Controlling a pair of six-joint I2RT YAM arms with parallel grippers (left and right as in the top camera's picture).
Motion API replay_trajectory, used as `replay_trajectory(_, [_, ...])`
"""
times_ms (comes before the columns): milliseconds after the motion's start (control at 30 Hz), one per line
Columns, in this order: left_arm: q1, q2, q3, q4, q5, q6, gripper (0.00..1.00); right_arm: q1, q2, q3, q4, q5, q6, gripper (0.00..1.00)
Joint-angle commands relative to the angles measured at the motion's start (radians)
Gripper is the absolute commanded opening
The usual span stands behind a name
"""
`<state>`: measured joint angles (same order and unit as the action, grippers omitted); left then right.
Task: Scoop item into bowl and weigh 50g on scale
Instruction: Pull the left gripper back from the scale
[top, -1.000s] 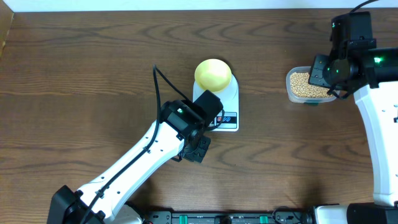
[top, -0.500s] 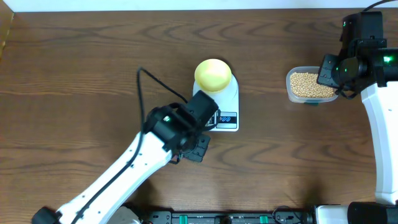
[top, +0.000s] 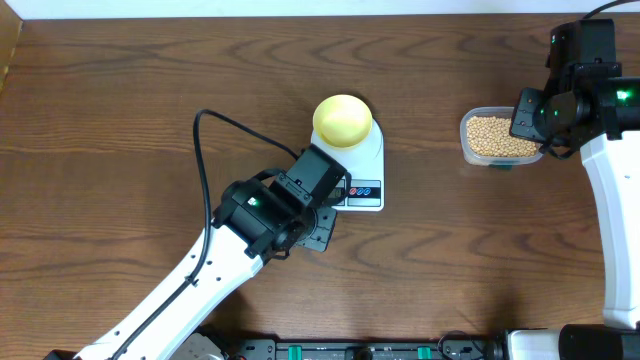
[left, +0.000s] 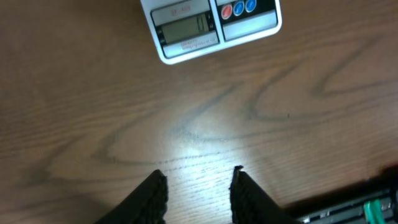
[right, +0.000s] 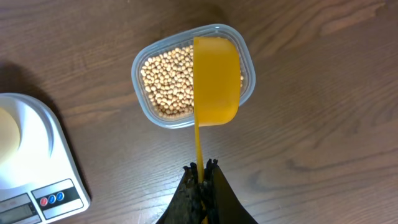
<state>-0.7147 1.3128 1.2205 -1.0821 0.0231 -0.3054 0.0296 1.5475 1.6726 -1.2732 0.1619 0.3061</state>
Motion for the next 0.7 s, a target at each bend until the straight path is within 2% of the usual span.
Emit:
replay_trajectory(0, [0.003, 0.009, 0.013, 0.019, -0.035, -0.007, 0.44, -0.005, 0.009, -0.013, -0.007, 0.015, -0.008, 0.01])
replay_trajectory(67, [0.003, 0.009, 0.013, 0.019, -0.035, -0.007, 0.61, -0.005, 0.009, -0.027, -0.018, 0.016, -0.008, 0.01])
replay_trajectory(167, [0.003, 0.009, 0.013, 0.019, -0.035, -0.007, 0.92, -0.005, 0.009, -0.045, -0.032, 0.021, -0.008, 0.01])
replay_trajectory(200, [0.003, 0.009, 0.013, 0.019, -0.035, -0.007, 0.95, -0.005, 0.009, -0.050, -0.033, 0.028, -0.008, 0.01])
replay_trajectory(400, [0.003, 0.009, 0.013, 0.019, -0.035, -0.007, 0.96, -0.005, 0.009, -0.090, -0.008, 0.076, -0.008, 0.01])
replay_trajectory(667, [0.003, 0.009, 0.013, 0.018, -0.035, -0.007, 0.96, -0.005, 0.010, -0.223, 0.120, 0.082, -0.008, 0.01])
